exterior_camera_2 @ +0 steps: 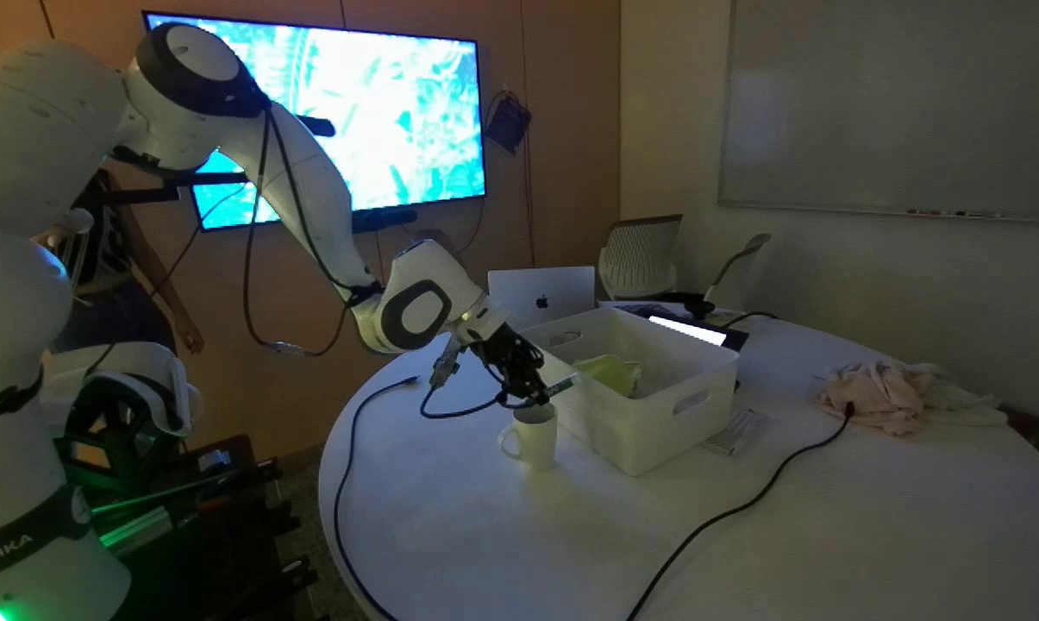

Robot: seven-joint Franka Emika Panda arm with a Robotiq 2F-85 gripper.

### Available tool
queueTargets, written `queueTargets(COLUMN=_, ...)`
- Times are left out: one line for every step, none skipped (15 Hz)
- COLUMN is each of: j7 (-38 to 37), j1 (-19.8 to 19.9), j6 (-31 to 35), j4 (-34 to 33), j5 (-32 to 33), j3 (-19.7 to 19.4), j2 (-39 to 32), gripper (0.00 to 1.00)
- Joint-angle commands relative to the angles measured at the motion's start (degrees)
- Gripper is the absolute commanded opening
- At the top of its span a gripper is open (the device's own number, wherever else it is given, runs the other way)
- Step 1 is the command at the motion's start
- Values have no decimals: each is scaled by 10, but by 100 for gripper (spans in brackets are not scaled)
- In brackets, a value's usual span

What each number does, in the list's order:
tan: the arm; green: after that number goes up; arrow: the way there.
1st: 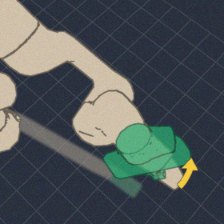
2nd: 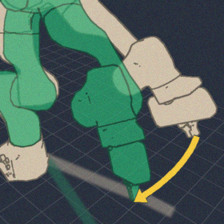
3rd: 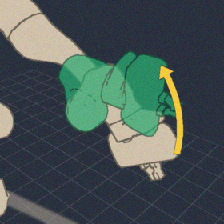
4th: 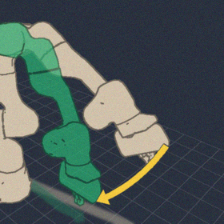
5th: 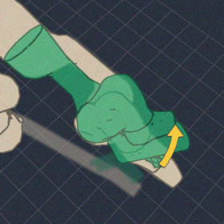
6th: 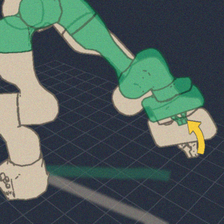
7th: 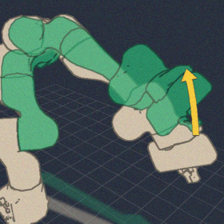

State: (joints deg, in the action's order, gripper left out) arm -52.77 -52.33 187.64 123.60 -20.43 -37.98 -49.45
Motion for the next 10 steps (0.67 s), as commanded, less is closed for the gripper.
queueTargets(j7=0, j1=-52, j6=46, j4=11, j5=-68, j3=-31, j2=-40, gripper=5)
queueTargets(j7=4, j1=-57, j6=50, j4=13, j5=-82, j3=-31, j2=-45, gripper=5)
queueTargets(j7=8, j1=-66, j6=52, j4=16, j5=-95, j3=-34, j2=-51, gripper=5)
queueTargets(j7=10, j1=-72, j6=57, j4=17, j5=-106, j3=-35, j2=-57, gripper=5)
queueTargets(j7=12, j1=-78, j6=60, j4=20, j5=-117, j3=-37, j2=-60, gripper=5)
queueTargets(j7=13, j1=-84, j6=62, j4=21, j5=-127, j3=-39, j2=-66, gripper=5)
queueTargets(j7=15, j1=-90, j6=66, j4=23, j5=-136, j3=-41, j2=-71, gripper=5)
queueTargets(j7=-1, j1=-101, j6=65, j4=28, j5=-126, j3=-51, j2=-75, gripper=5)
queueTargets(j7=-1, j1=-109, j6=66, j4=29, j5=-129, j3=-56, j2=-81, gripper=5)
queueTargets(j7=-1, j1=-118, j6=68, j4=30, j5=-131, j3=-62, j2=-89, gripper=5)
